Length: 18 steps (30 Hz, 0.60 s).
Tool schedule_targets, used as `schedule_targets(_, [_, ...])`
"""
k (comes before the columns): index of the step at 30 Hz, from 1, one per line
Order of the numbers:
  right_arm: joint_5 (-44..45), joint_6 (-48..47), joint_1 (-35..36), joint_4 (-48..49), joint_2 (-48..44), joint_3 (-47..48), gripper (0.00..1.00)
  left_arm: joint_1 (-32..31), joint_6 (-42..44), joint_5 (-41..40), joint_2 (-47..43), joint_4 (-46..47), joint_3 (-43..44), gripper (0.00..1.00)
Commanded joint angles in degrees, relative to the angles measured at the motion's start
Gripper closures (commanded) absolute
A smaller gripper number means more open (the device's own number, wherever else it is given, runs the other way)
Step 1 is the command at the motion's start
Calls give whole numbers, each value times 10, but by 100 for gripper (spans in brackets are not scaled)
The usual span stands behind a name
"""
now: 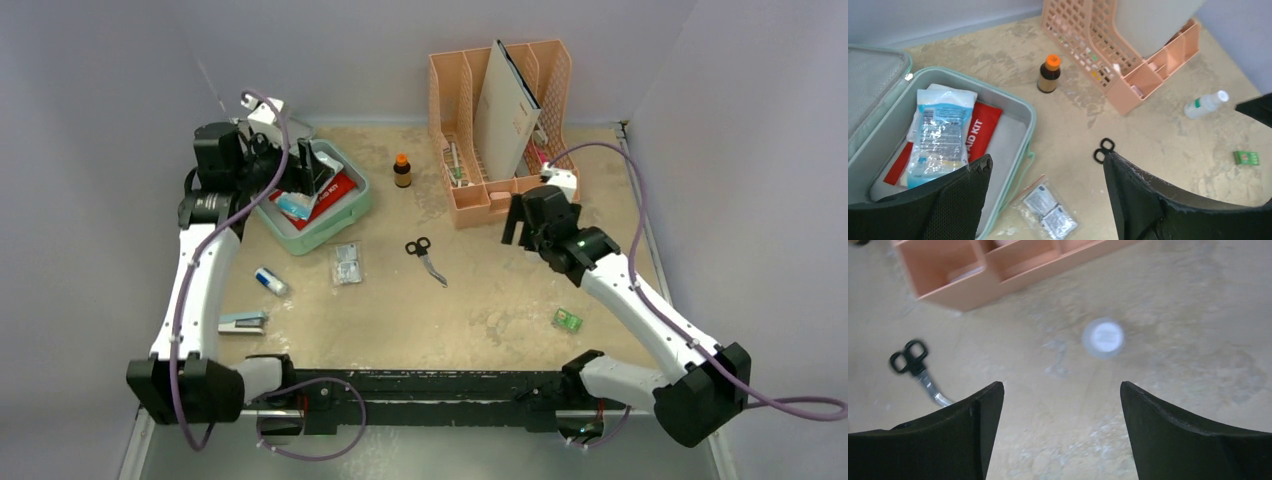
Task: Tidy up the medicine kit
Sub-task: Place the medical item at the medicine box.
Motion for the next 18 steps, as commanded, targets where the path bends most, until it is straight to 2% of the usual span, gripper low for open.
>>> schedule_targets(1, [45,-45,-73,-17,-4,9,16,-21,-71,-30,-63,44,-40,20])
schedule_targets(5, [20,-54,-97,6,22,4,23,-25,-128,-15,-90,36,-72,19])
schedule_targets(8, [-12,-59,-114,36,46,-4,25,-26,-134,-12,-104,47,-110,19])
schedule_targets(14, [-2,-69,-136,22,115,29,27,-60,-96,-77,-131,45,-175,19])
schedule_targets(18, [-29,-72,-146,47,124,19,35,-79,-73,-101,-136,44,-202,19])
